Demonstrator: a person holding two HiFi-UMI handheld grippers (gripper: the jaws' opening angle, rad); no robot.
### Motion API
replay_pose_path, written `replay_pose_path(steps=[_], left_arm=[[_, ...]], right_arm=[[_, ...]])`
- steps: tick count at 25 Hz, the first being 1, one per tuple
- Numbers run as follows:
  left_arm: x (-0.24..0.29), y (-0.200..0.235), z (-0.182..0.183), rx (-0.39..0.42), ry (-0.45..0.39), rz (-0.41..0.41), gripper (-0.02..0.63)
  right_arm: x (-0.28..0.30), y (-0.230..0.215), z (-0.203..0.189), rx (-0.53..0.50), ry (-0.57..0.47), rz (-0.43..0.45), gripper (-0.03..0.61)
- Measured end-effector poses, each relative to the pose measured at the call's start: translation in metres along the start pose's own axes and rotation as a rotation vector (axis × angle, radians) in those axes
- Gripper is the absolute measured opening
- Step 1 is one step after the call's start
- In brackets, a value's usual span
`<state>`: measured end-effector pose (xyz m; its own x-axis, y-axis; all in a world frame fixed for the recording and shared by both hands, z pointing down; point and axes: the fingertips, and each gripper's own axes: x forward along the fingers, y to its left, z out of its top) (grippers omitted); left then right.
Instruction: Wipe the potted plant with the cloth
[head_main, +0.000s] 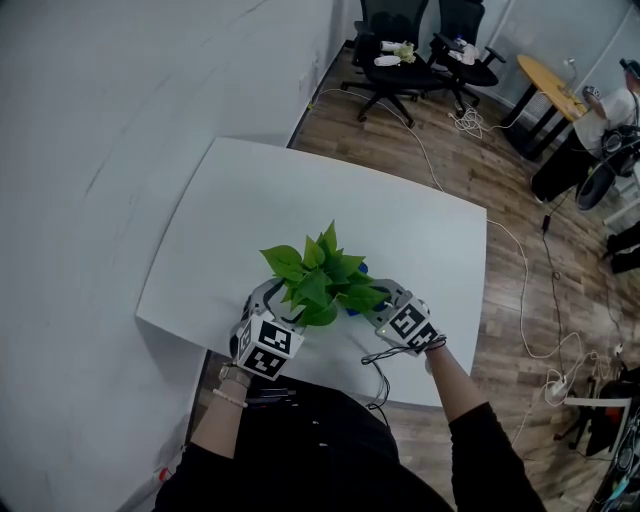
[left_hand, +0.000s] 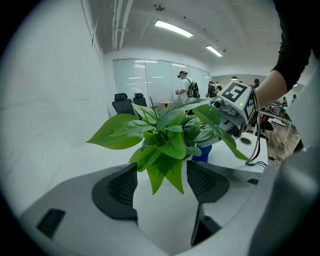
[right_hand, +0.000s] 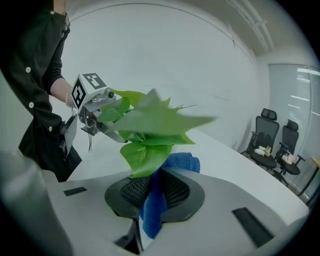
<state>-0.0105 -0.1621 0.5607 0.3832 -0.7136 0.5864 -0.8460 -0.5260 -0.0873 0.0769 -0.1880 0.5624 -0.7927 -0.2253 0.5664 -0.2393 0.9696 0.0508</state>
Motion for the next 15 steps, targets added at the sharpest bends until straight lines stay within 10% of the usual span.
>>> replay_pose_path(steps=[15], left_arm=[[0.003, -0.003, 0.003, 0.001, -0.01, -0.004, 0.318]], right_arm=[[0.001, 0.058, 0.01, 0.038, -0.091, -0.021, 0.075]])
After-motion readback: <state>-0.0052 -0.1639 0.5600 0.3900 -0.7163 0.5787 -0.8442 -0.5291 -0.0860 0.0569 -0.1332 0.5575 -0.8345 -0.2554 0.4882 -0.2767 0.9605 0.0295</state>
